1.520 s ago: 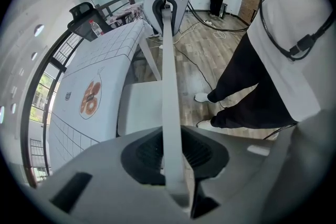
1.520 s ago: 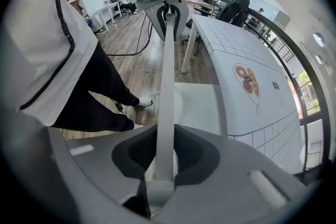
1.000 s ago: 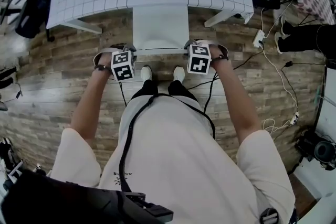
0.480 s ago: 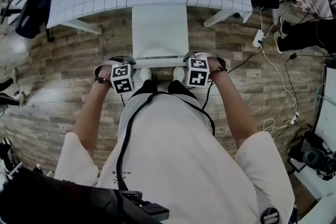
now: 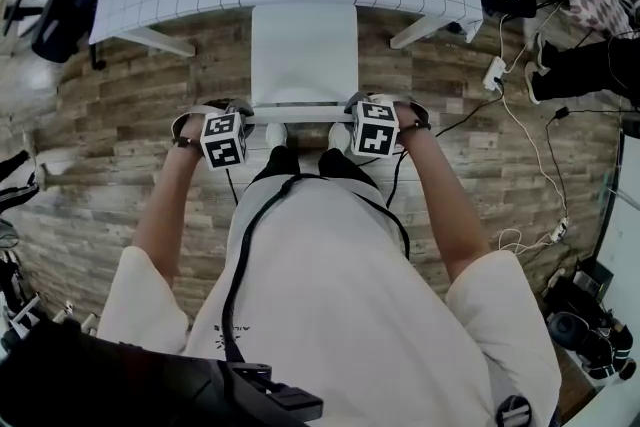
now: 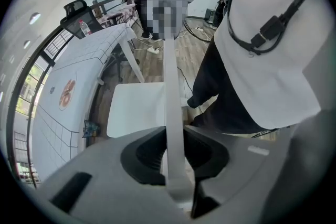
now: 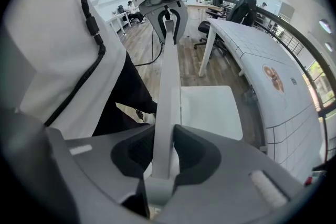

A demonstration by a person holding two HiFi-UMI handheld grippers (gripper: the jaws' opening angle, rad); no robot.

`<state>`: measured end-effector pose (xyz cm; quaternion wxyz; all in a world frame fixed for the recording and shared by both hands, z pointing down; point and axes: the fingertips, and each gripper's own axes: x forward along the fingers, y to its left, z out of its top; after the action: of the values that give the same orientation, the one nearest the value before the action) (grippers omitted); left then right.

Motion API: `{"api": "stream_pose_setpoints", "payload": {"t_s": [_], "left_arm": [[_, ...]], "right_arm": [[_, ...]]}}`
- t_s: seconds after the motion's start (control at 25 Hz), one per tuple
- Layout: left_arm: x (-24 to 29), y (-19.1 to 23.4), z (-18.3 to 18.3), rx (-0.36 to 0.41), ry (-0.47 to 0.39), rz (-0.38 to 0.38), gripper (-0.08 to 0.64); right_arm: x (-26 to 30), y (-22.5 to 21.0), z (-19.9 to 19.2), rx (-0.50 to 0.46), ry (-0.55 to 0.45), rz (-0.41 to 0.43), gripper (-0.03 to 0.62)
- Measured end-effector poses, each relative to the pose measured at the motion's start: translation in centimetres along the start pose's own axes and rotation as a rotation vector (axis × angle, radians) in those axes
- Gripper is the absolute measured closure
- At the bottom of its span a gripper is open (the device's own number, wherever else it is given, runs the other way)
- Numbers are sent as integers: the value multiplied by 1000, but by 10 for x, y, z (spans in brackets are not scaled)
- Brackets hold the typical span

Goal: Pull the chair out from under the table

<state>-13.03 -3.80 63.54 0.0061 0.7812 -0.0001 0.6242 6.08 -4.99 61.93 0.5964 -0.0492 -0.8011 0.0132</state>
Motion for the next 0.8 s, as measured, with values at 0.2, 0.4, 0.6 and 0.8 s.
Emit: {"api": "stream_pose_setpoints", "payload": {"t_s": [0.2,0.4,0.6,0.8], "left_arm": [[3,-1,2,-30,25,6,476],[6,0,5,-65,33,-2,472],[11,4,8,-85,47,6,471],[18,2,8,-98,45,2,468]], "right_arm": [[0,2,-3,-13,-15,29,494],[-1,2,-6,-12,-32,62,488],[0,0,-9,-28,-35,60,487],[2,2,-9,-23,-35,60,488]]}}
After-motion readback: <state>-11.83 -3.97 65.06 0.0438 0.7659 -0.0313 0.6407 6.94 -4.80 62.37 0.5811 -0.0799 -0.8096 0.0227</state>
